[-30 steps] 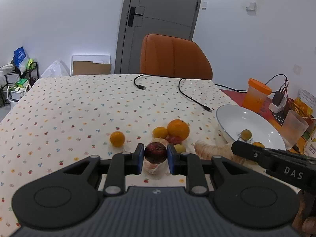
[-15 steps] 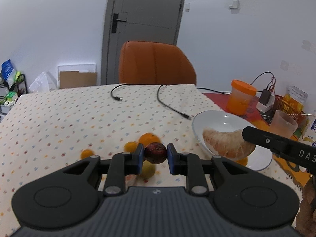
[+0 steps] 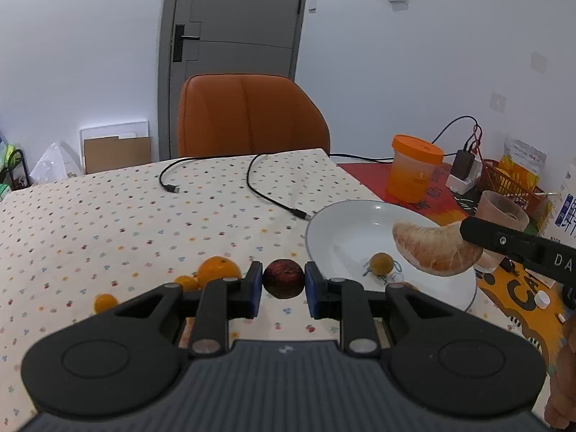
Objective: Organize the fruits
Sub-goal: 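Carry the plum and pomelo segment over the white bowl and release both, then move both open tools back toward the fruit pile, then grasp a small tangerine with the left tool while the right tool grasps a green-brown fruit, then carry the tangerine and green-brown fruit over the white bowl and release both, then move both open tools back toward the remaining fruits, then grasp the netted pomelo with the left tool while the right tool grasps a red plum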
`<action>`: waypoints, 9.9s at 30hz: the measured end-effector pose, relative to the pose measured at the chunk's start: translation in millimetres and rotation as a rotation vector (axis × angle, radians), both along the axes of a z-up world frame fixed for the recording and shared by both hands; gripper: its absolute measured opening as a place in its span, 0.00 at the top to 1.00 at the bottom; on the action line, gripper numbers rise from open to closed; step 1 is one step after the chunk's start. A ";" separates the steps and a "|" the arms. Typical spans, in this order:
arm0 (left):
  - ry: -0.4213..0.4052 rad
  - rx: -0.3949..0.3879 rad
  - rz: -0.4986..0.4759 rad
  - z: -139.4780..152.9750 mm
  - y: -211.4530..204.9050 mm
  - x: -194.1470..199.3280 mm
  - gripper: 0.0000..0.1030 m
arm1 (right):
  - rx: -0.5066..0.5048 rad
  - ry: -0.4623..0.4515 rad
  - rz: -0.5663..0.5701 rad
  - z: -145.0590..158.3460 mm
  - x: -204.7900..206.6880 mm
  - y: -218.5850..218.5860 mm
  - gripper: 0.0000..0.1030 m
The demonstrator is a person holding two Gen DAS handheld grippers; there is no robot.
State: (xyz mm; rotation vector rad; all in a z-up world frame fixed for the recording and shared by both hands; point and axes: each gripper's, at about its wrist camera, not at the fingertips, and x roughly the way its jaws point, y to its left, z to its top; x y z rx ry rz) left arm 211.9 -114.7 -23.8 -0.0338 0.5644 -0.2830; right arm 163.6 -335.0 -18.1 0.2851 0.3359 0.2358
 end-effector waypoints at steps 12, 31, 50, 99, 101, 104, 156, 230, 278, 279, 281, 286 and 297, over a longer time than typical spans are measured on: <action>0.019 0.039 -0.048 -6.7 -30.0 7.1 0.77 | 0.032 0.034 -0.072 -17.9 0.9 -30.9 0.92; 0.017 0.077 -0.077 -3.0 -67.4 12.3 0.73 | 0.070 0.105 -0.148 -35.6 -1.0 -67.5 0.70; 0.004 0.077 0.048 1.7 -12.9 -13.8 0.31 | 0.035 0.104 -0.096 -26.8 -9.0 -34.7 0.34; 0.050 -0.019 0.297 -20.7 118.3 -22.6 0.38 | -0.093 0.101 0.251 -19.6 9.0 110.8 0.32; 0.058 -0.024 0.294 -22.5 119.4 -19.6 0.40 | -0.098 0.113 0.260 -21.3 12.2 115.1 0.36; 0.065 -0.027 0.291 -25.2 120.6 -14.5 0.44 | -0.102 0.140 0.274 -25.1 19.3 120.2 0.44; 0.049 -0.039 0.248 -22.4 106.2 -3.4 0.78 | -0.129 0.174 0.312 -28.2 43.6 134.2 0.78; 0.012 0.031 -0.025 -3.2 -27.9 -6.5 0.71 | -0.004 0.135 -0.051 -27.6 -2.1 -24.1 0.66; 0.112 0.017 0.201 -43.1 68.1 -11.2 0.38 | -0.109 0.102 0.150 -26.7 2.9 71.9 0.00; 0.111 0.015 0.203 -43.8 67.8 -10.0 0.38 | -0.109 0.103 0.148 -27.1 3.2 71.9 0.00; 0.113 0.012 0.201 -45.2 66.9 -7.1 0.38 | -0.106 0.111 0.142 -28.2 6.2 70.7 0.00; 0.127 0.000 0.190 -50.5 64.7 2.5 0.41 | -0.091 0.120 0.143 -29.3 11.7 67.6 0.00; 0.119 0.013 0.184 -56.7 64.3 16.2 0.64 | -0.086 0.147 0.209 -29.8 28.4 76.1 0.30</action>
